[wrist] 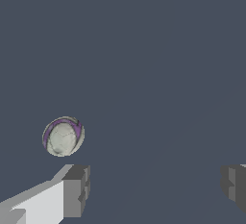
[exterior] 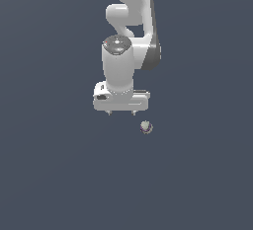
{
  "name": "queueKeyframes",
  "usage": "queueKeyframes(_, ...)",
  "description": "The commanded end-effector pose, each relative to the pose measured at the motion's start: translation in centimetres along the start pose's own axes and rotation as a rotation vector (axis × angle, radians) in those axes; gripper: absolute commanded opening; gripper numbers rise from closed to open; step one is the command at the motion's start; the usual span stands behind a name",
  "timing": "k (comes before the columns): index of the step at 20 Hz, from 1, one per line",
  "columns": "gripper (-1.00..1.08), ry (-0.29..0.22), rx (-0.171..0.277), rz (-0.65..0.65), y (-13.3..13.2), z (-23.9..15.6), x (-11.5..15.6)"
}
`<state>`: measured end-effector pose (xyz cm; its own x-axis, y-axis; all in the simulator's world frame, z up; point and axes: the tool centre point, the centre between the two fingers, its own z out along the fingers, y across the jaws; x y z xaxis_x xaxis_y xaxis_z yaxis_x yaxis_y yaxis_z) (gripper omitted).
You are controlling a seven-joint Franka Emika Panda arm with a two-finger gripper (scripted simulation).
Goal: Pick up the object and move it to a goal position.
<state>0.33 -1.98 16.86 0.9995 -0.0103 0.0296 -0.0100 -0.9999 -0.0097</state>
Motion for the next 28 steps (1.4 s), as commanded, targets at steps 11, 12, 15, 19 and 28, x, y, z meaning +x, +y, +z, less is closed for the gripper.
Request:
queueKeyframes(11,1.00,-0.045,-0.008,-0.048,-0.6,1.2,-0.8)
queueKeyframes(12,1.00,-0.046,-0.008,-0.046,-0.6,1.2,-0.8)
queueKeyframes(15,1.00,-0.044,-0.008,-0.046,-0.6,1.1,-0.7)
queueKeyframes(19,1.00,-0.043,-0.009,-0.073,-0.8,1.3,-0.7)
queueKeyframes(28,1.00,-0.045,-0.011,-0.236,-2.5,2.5,-0.6)
